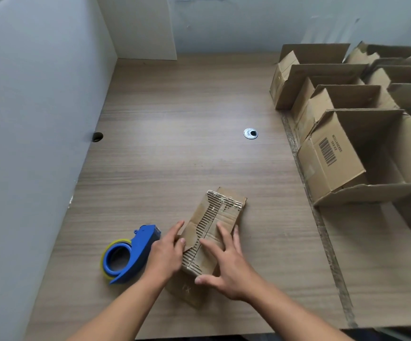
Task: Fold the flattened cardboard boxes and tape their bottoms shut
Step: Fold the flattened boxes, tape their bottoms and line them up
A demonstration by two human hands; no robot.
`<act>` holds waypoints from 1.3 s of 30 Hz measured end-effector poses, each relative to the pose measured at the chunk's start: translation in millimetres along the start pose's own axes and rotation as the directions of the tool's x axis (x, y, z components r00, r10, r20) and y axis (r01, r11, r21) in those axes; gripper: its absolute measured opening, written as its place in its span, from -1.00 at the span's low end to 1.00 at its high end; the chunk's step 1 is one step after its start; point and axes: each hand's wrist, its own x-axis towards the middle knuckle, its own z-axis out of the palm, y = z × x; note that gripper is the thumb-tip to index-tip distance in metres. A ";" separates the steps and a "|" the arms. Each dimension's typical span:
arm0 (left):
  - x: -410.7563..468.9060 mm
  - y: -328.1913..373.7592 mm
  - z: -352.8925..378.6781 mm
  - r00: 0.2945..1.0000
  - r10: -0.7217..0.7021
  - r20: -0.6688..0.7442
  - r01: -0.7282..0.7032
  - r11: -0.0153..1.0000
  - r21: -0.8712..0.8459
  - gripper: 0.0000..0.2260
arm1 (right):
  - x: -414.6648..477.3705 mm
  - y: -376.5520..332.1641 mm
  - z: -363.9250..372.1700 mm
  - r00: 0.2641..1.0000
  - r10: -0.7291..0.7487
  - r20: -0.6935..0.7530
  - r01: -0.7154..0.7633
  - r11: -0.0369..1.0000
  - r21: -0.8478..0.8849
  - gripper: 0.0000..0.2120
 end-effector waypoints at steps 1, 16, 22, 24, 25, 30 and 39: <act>-0.6 -0.8 -2.6 1.000 0.009 0.016 -0.009 1.000 -0.013 -0.56 | 2.9 3.6 0.5 1.000 -0.004 0.019 0.004 1.000 -0.019 -0.17; -9.4 -67.0 -63.1 0.956 0.283 -0.074 -0.139 0.662 0.737 -0.38 | 38.7 16.8 -25.3 0.967 -0.146 0.208 0.208 0.926 -0.317 -0.50; -17.8 -86.1 -48.8 0.991 0.134 -0.030 -0.088 0.786 0.612 -0.23 | 48.3 14.5 -39.7 0.972 -0.112 0.207 0.176 0.930 -0.324 -0.49; -18.0 -83.6 -43.0 0.989 0.105 -0.100 -0.031 0.825 0.564 -0.27 | 48.5 12.2 -40.2 0.972 -0.103 0.209 0.169 0.928 -0.332 -0.49; -17.2 -82.0 -40.7 0.984 0.100 -0.149 0.001 0.828 0.560 -0.26 | 47.6 10.4 -40.2 0.974 -0.094 0.207 0.160 0.930 -0.331 -0.49; -13.1 -81.1 -39.7 0.994 -0.005 -0.105 0.067 0.800 0.597 -0.24 | 43.8 1.6 -38.2 0.987 -0.061 0.150 0.104 0.950 -0.296 -0.54; -3.2 -67.7 -57.2 0.994 0.044 -0.103 0.008 0.890 0.455 -0.22 | 46.0 -8.3 -37.0 0.980 -0.117 -0.160 0.124 0.992 0.036 -0.52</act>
